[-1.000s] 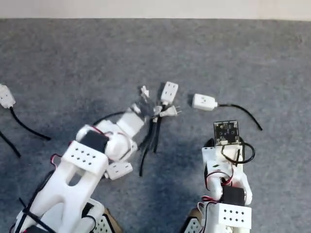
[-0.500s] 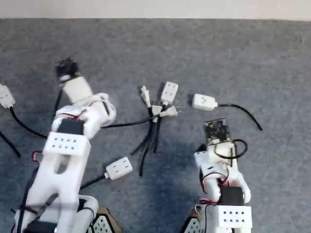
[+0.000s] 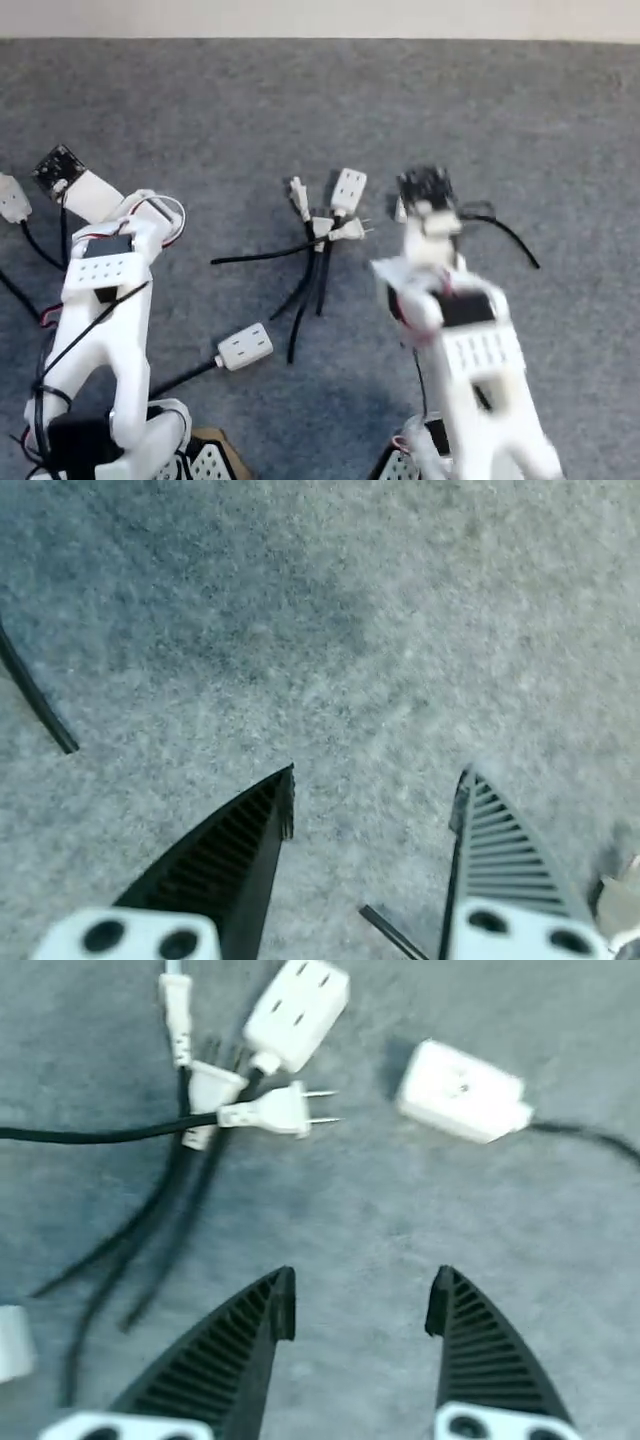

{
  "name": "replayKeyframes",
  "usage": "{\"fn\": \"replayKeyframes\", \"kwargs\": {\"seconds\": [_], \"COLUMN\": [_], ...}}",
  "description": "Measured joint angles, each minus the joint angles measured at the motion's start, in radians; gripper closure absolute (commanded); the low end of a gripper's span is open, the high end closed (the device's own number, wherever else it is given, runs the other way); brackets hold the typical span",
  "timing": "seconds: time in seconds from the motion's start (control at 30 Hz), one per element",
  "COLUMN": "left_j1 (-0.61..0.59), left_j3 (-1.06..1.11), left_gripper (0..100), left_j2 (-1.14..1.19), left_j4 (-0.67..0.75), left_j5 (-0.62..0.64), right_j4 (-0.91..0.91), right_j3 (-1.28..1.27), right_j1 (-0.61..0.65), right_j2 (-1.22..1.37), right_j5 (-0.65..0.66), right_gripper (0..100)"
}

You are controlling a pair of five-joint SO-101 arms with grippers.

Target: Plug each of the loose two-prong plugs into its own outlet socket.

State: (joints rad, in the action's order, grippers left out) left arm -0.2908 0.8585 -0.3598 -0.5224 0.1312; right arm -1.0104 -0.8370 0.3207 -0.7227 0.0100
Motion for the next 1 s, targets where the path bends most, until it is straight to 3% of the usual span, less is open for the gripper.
{"fn": "replayKeyframes", "kwargs": {"seconds": [0.2,0.4,0.5,1.0], "left_j1": [-0.057,-0.061,-0.046,-0.012], "left_j3": [0.0,0.0,0.0,0.0], "left_gripper": [73,73,73,73], "left_j2": [0.008,0.008,0.008,0.008], "left_j4": [0.0,0.0,0.0,0.0], "left_j5": [0.006,0.006,0.006,0.006], "right_j4": [-0.063,-0.064,-0.063,-0.051], "right_j3": [0.293,0.442,0.5,0.847], "right_j1": [0.147,0.172,0.172,0.172], "right_j2": [0.382,0.617,0.712,1.091], "right_j5": [-0.218,-0.631,-0.775,-1.06], "right_gripper": [79.3,78.9,78.9,80.0]}}
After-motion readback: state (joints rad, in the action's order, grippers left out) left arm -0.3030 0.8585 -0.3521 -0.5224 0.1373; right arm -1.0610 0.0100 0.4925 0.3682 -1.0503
